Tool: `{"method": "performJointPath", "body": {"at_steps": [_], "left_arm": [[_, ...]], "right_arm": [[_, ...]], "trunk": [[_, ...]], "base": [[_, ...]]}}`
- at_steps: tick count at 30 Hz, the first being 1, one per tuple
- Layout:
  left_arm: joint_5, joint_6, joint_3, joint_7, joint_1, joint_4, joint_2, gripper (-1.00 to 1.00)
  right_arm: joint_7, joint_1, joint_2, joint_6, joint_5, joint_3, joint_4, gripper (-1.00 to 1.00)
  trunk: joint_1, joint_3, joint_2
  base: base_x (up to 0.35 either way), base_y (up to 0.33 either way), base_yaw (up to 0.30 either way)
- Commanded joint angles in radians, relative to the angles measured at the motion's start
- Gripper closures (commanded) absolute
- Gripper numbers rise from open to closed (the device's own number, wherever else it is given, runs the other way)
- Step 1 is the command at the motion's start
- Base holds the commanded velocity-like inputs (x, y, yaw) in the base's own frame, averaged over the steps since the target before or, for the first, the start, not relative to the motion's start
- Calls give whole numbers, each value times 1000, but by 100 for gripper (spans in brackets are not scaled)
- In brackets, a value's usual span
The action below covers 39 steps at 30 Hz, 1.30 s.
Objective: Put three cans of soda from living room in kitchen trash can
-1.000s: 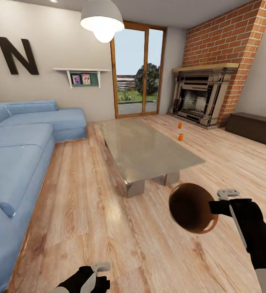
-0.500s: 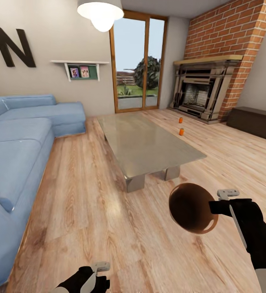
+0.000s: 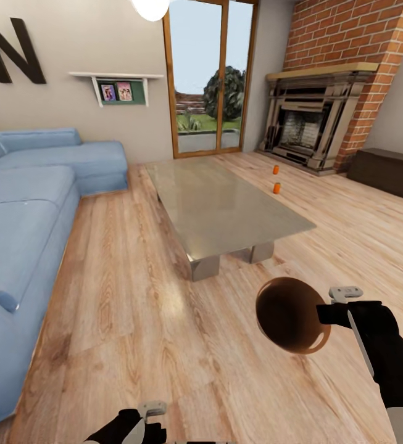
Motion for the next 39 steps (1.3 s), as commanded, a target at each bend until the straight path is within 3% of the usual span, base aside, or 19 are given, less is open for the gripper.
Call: {"method": "performJointPath", "body": {"at_steps": [1,39], "left_arm": [[0,-1,0,0,0,0,0,-100],[0,-28,1,0,1,-3,0,-100]], "right_arm": [[5,-1,0,1,-14,0,-1,100],[5,-1,0,1,-15,0,-9,100]], "trunk": [[0,-4,0],[0,-4,0]], "base": [[0,0,0],[0,0,0]]}}
